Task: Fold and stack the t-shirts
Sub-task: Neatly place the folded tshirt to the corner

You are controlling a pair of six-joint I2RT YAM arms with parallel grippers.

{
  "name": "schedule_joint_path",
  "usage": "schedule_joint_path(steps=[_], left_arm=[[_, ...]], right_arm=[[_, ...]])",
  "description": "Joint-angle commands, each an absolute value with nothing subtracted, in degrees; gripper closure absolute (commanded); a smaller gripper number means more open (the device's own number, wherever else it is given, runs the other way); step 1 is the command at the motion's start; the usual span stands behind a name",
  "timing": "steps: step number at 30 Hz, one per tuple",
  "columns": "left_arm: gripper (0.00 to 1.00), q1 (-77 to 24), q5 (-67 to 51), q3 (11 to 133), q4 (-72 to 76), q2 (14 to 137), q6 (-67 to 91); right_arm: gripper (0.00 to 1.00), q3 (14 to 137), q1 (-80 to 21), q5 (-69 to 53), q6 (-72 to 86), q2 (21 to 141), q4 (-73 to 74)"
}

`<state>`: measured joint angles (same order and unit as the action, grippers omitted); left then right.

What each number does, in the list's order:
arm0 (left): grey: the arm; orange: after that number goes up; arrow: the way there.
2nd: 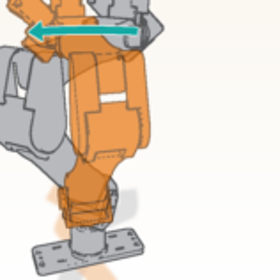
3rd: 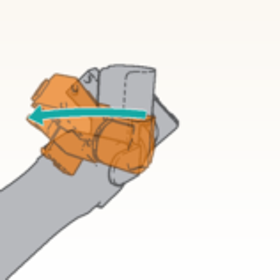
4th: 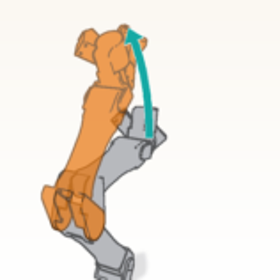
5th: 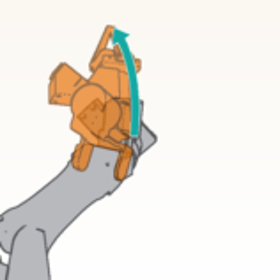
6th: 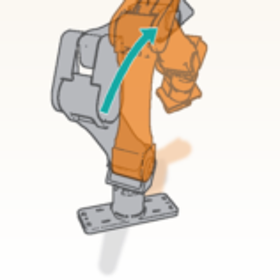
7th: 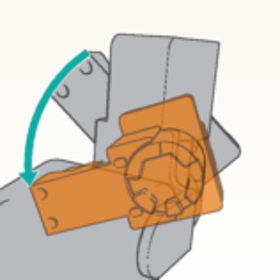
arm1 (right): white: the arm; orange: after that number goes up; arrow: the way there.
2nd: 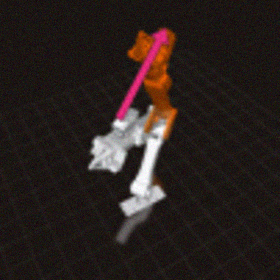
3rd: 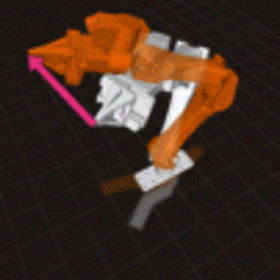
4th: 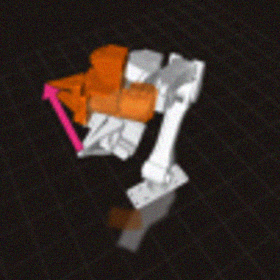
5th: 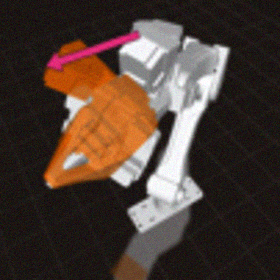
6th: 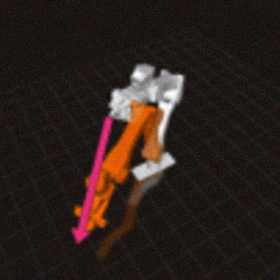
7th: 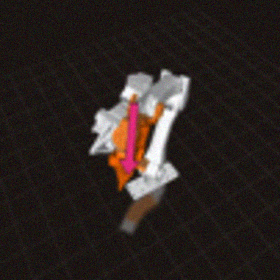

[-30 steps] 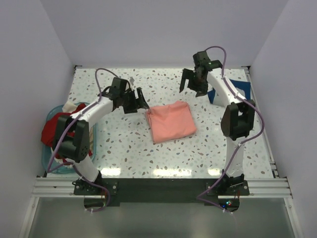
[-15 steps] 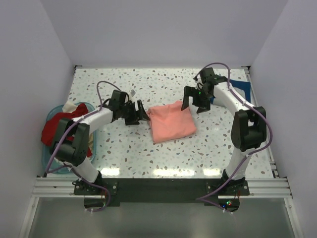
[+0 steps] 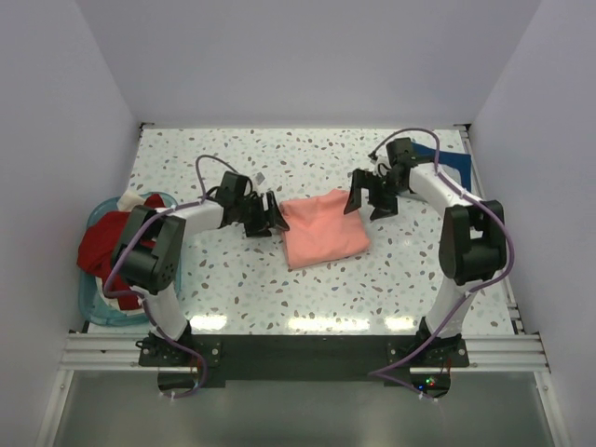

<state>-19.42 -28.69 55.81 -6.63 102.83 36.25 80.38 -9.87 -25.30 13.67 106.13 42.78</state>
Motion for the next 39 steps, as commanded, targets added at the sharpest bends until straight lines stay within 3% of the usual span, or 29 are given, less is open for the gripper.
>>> schedule_joint_path(steps=[1, 5, 8, 9, 15, 24, 31, 39], left_arm=[[0.27, -20.4, -29.5, 58.4, -3.5, 104.7, 36.5], [0.38, -20.5, -29.9, 58.7, -3.0, 105.6, 36.7], [0.52, -20.5, -30.0, 58.8, -3.1, 106.4, 36.4], [0.62, -20.5, -30.2, 58.6, -3.1, 107.0, 36.3], [0.87, -20.5, -29.4, 58.4, -4.6, 108.4, 34.9], [0.91, -20.5, -30.1, 58.7, -5.6, 111.3, 33.2], [0.91, -20.4, -30.4, 59.5, -6.3, 112.2, 32.7], [0.92, -20.5, -30.8, 60.0, -5.5, 112.9, 33.1]], right_arm=[[0.01, 79.4, -8.3, -29.5, 12.6, 105.4, 39.0], [0.02, 78.3, -7.2, -31.8, 11.8, 107.4, 38.0], [0.02, 77.8, -6.3, -34.1, 11.3, 109.2, 36.7], [0.02, 77.8, -6.2, -34.5, 11.1, 109.8, 36.2], [0.02, 76.4, -4.7, -37.1, 10.5, 113.3, 33.0], [0.01, 75.1, -3.5, -43.1, 11.2, 120.5, 28.0], [0.02, 73.0, -5.9, -40.0, 11.6, 123.7, 25.9], [0.09, 71.5, -8.3, -38.5, 11.5, 124.5, 25.0]])
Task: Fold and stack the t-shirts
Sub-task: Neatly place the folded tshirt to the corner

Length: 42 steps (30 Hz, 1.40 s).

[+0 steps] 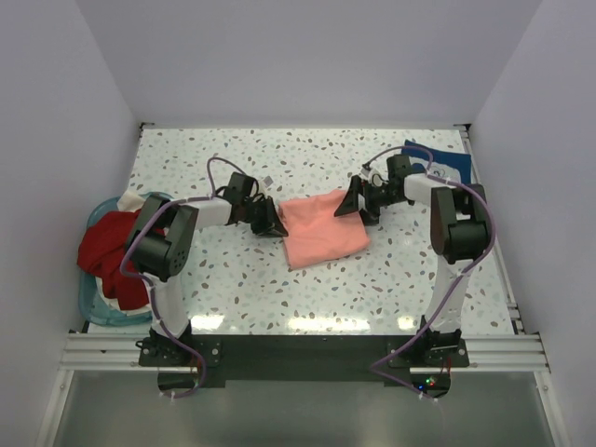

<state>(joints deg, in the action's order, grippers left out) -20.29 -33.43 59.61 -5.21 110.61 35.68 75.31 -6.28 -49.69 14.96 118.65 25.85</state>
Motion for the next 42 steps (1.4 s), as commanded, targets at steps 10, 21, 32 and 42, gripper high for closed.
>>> schedule_joint_path(steps=[10, 21, 32, 42], left_arm=[[0.93, -20.5, -31.4, 60.6, -4.8, 114.0, 34.2], [0.73, -20.5, -31.4, 61.0, -3.9, 114.0, 35.9], [0.47, -20.2, -27.5, 65.7, -9.4, 107.8, 35.5], [0.46, -18.5, -24.7, 69.1, -17.0, 100.7, 32.9]], right_arm=[[0.48, 74.4, -9.8, -37.4, 12.3, 124.5, 25.0], [0.94, 79.4, -9.7, -36.6, 11.3, 123.1, 29.3], [1.00, 92.9, -9.8, -10.1, 4.0, 119.6, 48.9], [1.00, 101.1, -11.2, 6.3, 5.0, 118.7, 56.2]])
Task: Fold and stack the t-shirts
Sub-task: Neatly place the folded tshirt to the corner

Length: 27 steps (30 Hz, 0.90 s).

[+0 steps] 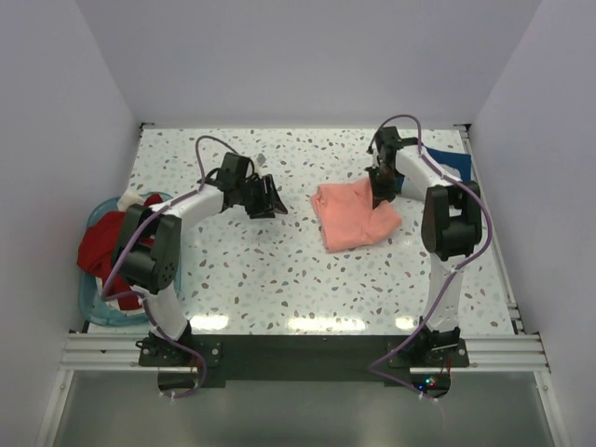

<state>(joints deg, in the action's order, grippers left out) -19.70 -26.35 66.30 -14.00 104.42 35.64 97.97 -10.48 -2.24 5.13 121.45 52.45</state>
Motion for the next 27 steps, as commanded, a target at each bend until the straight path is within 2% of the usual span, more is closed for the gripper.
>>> schedule_joint_path(steps=[1, 8, 20, 27], left_arm=[[0.46, -18.4, -25.0, 69.8, -17.5, 100.3, 32.5], [0.46, -17.3, -28.4, 71.2, -19.2, 100.6, 29.2], [0.46, -15.5, -36.5, 73.5, -18.5, 105.9, 25.8], [0.46, -14.1, -37.4, 73.1, -16.3, 107.5, 27.9]], right_arm=[[1.00, 101.3, -11.2, 6.8, 5.4, 119.1, 56.2], [1.00, 105.1, -12.0, 9.8, 11.0, 122.3, 58.2], [1.00, 132.6, -12.4, 20.4, 16.6, 133.2, 67.8], [1.00, 137.4, -11.9, 25.7, 15.7, 134.5, 67.8]])
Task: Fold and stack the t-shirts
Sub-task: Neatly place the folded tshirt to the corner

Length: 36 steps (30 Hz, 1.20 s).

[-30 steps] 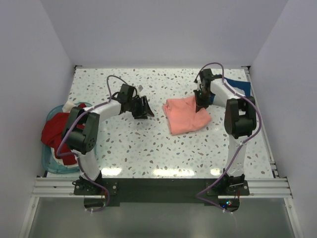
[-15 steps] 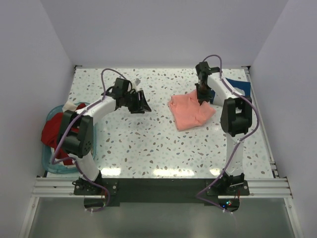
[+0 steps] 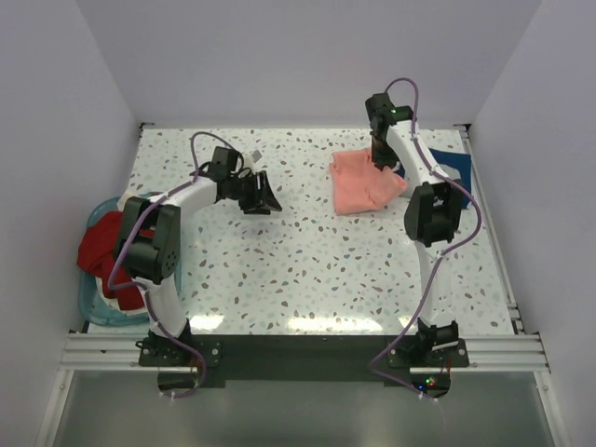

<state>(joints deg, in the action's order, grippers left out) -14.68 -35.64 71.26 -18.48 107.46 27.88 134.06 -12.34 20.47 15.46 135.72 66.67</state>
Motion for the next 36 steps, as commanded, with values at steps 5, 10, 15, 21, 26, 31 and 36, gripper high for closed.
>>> schedule_joint_path(steps=[5, 10, 15, 21, 26, 31, 36], left_arm=[[0.46, -13.8, -36.6, 72.9, -14.2, 107.9, 30.7], [0.47, -13.6, -36.0, 74.5, -12.9, 109.4, 32.4], [0.47, -13.6, -35.9, 74.4, -10.6, 110.4, 34.7], [0.47, -13.6, -36.5, 74.5, -8.6, 112.1, 37.0], [0.48, -13.6, -36.3, 74.7, -8.0, 112.6, 37.5], [0.48, -13.7, -36.4, 75.4, -8.3, 113.2, 37.6], [0.48, -13.6, -36.5, 75.6, -8.5, 113.4, 37.5]], right_arm=[[1.00, 142.9, -8.6, 24.9, 13.8, 134.9, 67.6], [1.00, 144.4, -5.1, 22.2, 12.1, 133.7, 66.5], [1.00, 145.8, -2.4, 20.1, 11.1, 132.5, 66.7], [1.00, 148.3, -0.2, 16.2, 9.5, 131.1, 66.2], [1.00, 149.8, 1.5, 13.9, 9.6, 129.6, 65.7], [1.00, 150.5, 3.2, 10.9, 10.5, 128.0, 66.8], [1.00, 149.1, 5.0, 9.6, 10.7, 125.6, 67.3]])
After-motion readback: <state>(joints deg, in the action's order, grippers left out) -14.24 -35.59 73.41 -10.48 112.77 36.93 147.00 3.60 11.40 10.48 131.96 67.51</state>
